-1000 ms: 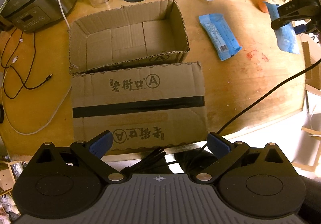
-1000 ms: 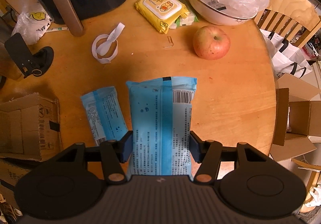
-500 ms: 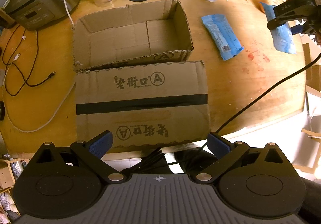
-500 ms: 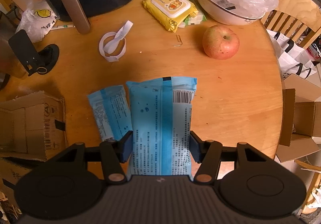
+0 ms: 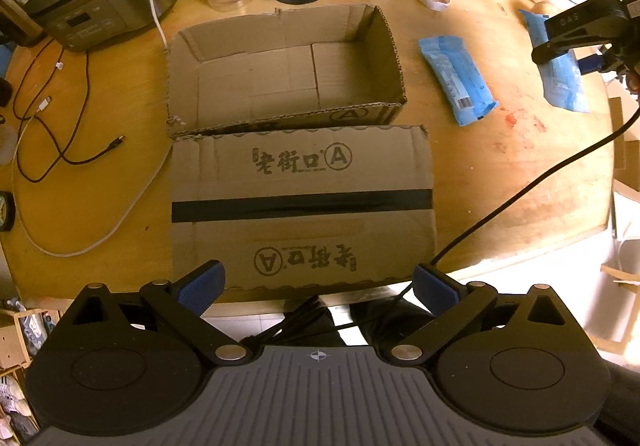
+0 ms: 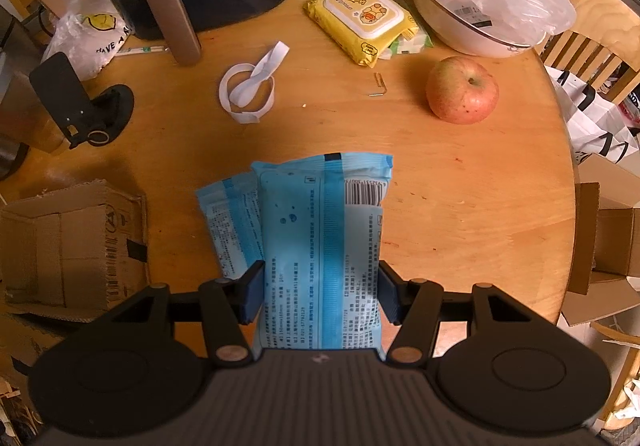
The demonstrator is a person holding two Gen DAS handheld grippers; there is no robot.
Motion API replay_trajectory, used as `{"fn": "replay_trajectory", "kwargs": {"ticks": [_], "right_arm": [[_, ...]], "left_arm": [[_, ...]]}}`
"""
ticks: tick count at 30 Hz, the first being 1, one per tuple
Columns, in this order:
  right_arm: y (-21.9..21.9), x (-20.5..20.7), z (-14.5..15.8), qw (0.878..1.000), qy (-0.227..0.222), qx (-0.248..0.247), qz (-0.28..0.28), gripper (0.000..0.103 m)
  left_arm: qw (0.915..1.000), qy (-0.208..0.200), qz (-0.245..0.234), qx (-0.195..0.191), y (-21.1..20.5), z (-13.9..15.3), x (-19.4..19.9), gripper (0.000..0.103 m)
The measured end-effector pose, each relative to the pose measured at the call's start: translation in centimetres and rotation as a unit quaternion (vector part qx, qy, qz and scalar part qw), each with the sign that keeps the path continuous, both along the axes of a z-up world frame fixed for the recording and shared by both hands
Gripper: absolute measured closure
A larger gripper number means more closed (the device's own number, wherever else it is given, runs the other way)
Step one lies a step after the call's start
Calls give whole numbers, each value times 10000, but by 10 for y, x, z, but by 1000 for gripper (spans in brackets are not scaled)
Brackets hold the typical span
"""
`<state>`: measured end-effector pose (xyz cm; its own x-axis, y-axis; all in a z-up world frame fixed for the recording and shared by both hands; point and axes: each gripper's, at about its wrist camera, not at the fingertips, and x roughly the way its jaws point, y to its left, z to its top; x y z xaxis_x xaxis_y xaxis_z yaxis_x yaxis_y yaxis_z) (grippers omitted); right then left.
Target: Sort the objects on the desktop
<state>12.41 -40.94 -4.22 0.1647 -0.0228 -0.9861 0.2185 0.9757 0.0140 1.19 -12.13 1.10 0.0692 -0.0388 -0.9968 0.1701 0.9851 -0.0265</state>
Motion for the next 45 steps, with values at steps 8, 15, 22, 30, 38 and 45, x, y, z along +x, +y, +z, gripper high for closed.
{"fn": "replay_trajectory", "kwargs": {"ticks": [8, 15, 22, 30, 38, 45], "right_arm": [[13, 4, -1, 10000, -5, 16, 55, 48], [25, 9, -1, 9999, -8, 36, 103, 48], [37, 12, -2, 9999, 5, 60, 159, 48], [48, 14, -2, 9998, 10, 74, 207, 48], [59, 16, -1, 9996, 8, 99, 258, 48], [68, 17, -1, 9995, -2, 127, 293, 48]], "left_arm": [[10000, 16, 55, 2, 10, 0, 1, 0], [9999, 14, 107, 4, 20, -1, 0, 0], [9999, 12, 152, -8, 28, -1, 1, 0], [9997, 7, 223, -36, 37, -1, 1, 0], [9996, 10, 290, -40, 47, -2, 1, 0], [9994, 9, 340, -29, 54, -1, 1, 0]]}}
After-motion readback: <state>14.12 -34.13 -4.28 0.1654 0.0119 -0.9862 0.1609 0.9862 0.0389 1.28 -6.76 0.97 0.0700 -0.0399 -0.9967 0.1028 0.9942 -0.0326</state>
